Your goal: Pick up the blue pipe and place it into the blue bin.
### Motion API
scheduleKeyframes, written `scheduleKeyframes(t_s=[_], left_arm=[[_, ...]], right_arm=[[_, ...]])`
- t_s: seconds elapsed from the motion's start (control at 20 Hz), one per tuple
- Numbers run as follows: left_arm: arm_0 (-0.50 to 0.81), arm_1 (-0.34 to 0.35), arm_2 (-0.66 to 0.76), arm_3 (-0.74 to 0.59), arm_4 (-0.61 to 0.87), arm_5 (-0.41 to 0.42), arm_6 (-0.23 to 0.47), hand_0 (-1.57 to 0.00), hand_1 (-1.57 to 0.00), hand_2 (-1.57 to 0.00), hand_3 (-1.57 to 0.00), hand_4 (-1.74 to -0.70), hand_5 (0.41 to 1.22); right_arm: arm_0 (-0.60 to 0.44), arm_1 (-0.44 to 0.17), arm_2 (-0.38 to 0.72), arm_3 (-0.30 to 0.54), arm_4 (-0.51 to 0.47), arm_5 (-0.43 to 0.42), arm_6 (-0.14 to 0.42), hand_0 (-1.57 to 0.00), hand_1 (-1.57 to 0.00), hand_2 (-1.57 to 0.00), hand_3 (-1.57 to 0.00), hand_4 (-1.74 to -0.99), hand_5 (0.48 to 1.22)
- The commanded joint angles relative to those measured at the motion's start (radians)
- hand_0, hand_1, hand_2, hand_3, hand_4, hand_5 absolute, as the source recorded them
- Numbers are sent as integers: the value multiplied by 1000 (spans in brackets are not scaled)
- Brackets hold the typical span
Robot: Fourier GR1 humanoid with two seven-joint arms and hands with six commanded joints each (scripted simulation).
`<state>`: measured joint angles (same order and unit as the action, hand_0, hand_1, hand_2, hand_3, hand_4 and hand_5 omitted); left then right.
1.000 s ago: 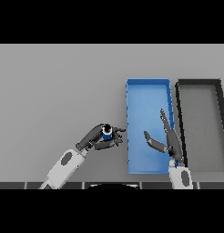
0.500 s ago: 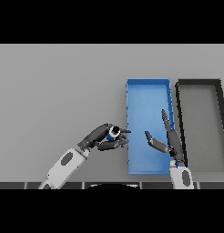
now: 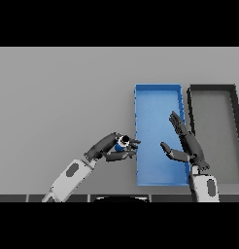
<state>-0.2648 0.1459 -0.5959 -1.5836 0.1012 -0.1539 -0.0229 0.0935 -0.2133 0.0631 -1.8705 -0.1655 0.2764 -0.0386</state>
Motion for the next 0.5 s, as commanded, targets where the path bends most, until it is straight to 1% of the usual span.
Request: scheduleKeyframes(t_s=[0.0,0.05,0.15,0.2,0.25,0.3,0.35,0.45], left_arm=[[9,9,-1,-11,2,-4,-6,-1571,-1571,-1571,-1495,-1741,1221],[1,10,8,-4,4,-3,-2,-1571,-1571,-1571,-1494,-1741,1221],[-18,0,8,4,-2,-1,5,-1571,-1571,-1571,-1491,-1741,1221],[-3,2,2,4,-6,-2,-5,-1571,-1571,-1571,-1489,-1741,1221],[-9,-4,5,15,-13,4,-5,-1571,-1571,-1571,-1488,-1741,1221],[3,10,4,-1,-13,-2,-18,-1571,-1571,-1571,-1487,-1741,1221],[-2,6,6,14,-14,-2,-19,-1571,-1571,-1571,-1486,-1741,1221],[-6,10,6,-3,-11,-8,-8,-1571,-1571,-1571,-1484,-1741,1221]], right_arm=[[-10,-30,4,-25,-51,43,35,1,1,1,1,-1256,558],[-37,-57,13,-52,-94,72,74,1,1,1,1,-1282,537],[-95,-111,41,-110,-165,113,177,1,1,1,1,-1314,500],[-111,-129,56,-134,-188,134,198,1,1,1,1,-1319,501],[-141,-137,82,-149,-201,147,237,1,1,1,1,-1314,500],[-169,-149,92,-146,-221,161,266,1,1,1,1,-1306,502],[-214,-147,109,-138,-227,164,296,1,1,1,1,-1309,503],[-274,-143,148,-140,-210,185,311,1,1,1,1,-1311,517]])
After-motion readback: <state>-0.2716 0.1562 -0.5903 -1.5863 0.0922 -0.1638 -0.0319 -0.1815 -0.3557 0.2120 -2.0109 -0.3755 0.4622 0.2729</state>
